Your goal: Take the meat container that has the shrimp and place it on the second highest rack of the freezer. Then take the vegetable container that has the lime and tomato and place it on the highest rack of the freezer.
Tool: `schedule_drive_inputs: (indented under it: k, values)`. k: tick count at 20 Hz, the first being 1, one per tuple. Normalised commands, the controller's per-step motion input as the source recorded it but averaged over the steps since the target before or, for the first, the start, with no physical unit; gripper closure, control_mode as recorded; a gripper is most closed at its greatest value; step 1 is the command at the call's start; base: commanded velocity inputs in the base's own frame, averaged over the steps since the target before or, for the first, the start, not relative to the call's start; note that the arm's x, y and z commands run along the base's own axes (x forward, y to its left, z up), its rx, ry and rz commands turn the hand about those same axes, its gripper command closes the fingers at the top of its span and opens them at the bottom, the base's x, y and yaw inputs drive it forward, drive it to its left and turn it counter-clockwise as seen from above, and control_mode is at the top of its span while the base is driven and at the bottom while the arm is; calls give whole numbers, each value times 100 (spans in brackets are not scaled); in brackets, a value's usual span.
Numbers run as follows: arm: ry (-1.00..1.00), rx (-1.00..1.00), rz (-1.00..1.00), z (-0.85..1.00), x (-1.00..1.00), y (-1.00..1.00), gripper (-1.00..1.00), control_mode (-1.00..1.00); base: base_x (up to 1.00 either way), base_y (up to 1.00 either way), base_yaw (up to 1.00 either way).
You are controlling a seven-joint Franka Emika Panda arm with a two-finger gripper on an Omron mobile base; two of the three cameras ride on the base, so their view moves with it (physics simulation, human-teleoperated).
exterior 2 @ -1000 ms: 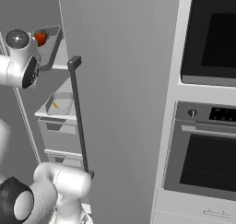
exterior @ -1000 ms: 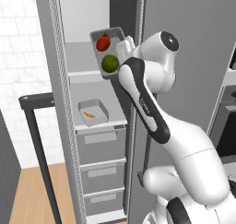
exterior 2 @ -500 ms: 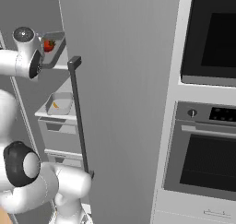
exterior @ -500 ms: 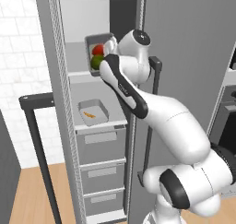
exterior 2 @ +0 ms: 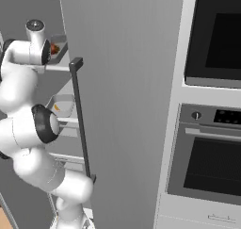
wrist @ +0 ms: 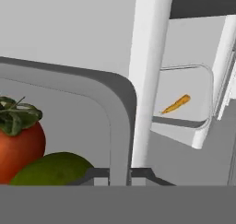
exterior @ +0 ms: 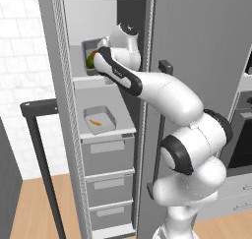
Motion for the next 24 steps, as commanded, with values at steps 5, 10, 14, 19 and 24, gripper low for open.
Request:
schedule_drive_inputs:
  k: [5,10,14,19,24]
  values:
    - [6,-7,-3,0,94,26,-100,-100,0,0,0]
    - [0,0,-12,0,82,0,-100,-100,0,0,0]
    - [-9,3,-2,0,-2,10,-100,-100,0,0,0]
    - [-27,-4,1,-4,-100,34,-100,-100,0,0,0]
    - [-16,-1,14,-58,-100,0,-100,-100,0,0,0]
